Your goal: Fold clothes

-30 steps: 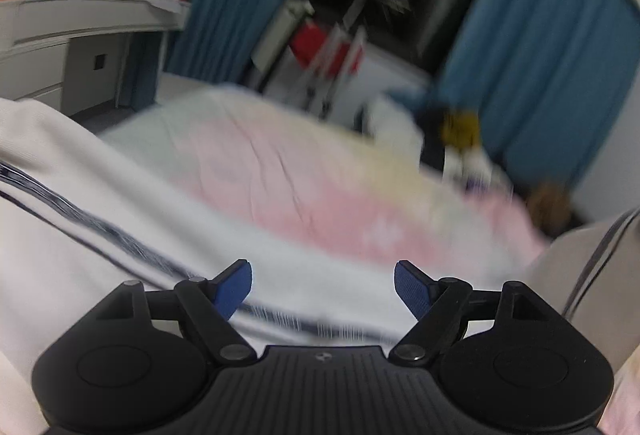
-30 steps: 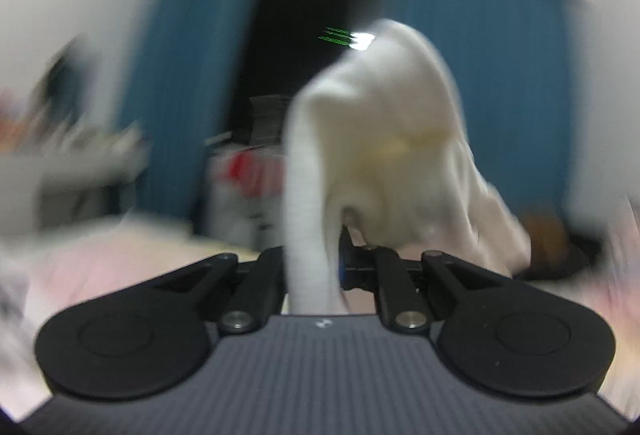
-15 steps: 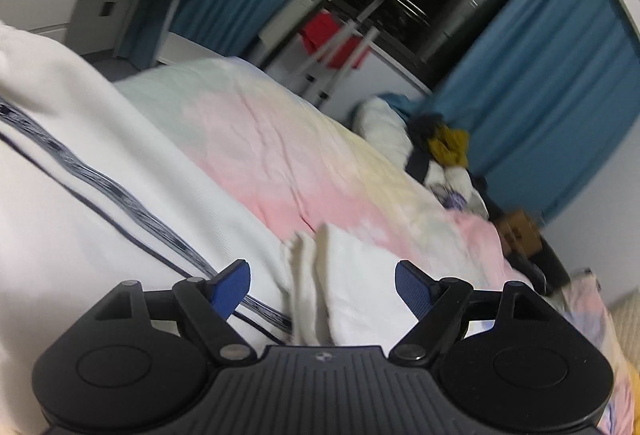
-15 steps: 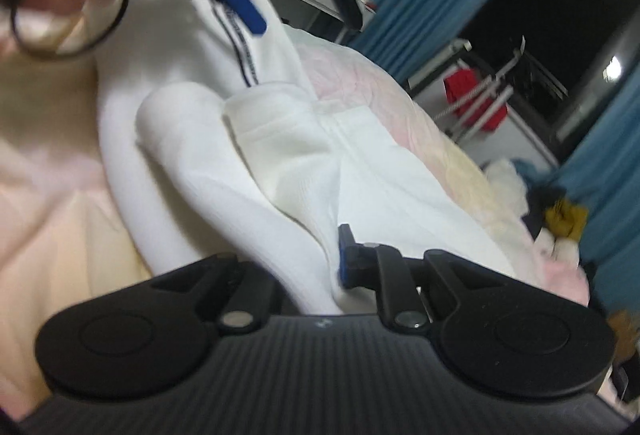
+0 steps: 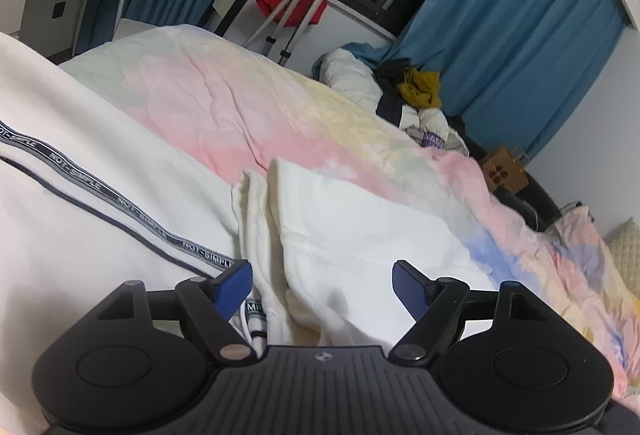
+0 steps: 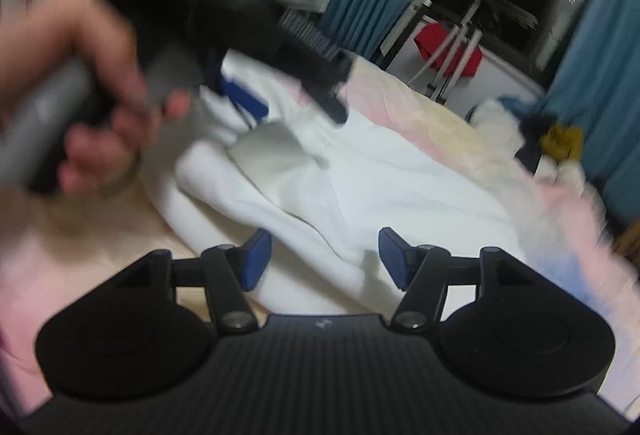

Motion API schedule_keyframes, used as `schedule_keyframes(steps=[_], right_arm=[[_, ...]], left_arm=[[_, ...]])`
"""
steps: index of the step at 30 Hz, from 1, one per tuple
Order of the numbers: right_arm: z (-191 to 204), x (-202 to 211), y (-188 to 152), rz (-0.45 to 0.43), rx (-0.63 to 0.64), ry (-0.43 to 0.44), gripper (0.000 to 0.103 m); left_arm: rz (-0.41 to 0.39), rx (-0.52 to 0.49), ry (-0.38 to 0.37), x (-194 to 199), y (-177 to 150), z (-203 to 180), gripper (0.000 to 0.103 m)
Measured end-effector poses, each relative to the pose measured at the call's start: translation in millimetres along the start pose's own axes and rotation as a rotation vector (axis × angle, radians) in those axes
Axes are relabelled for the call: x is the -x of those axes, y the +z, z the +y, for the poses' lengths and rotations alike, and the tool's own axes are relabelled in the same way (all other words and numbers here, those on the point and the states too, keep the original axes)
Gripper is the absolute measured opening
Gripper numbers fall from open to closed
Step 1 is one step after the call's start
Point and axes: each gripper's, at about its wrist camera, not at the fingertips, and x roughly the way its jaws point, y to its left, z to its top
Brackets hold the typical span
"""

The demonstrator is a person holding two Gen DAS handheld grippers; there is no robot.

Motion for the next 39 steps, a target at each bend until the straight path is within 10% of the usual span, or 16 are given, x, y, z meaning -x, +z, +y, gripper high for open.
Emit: schedule_keyframes(steps=[10,16,20,26,31,39], right_arm=[[-97,-21,-8,0.018,-0.459,-0.161,0.062],[-114,-48,-33,0.049,-0.580,-0.202,0.061],[-112,-61,-33,0.025,-0.517,-0.219,0.064],[-114,-40,-20,-0.085,-0.524,-0.199,0.062],[-112,-67,-32,0.036,-0.514,-0.183,0.062],[-109,-67,-34,0.037,-0.507,-0.185,0.063]], left_arm=[[0.036,-0.102,0.065,-6,-16,-7,0.064],[0.002,-0.254,0.170,-4,-31,-25,0.019],[-0.006,-0.230,0.175,8,-28,-26,0.012],[0.003,-0.170,0.180,27,-21,-24,0.012],[0.060,-0.153,0.211,2,-37,-16,0.017],[0.064,0.075,0.171,36,-28,8,0.047]])
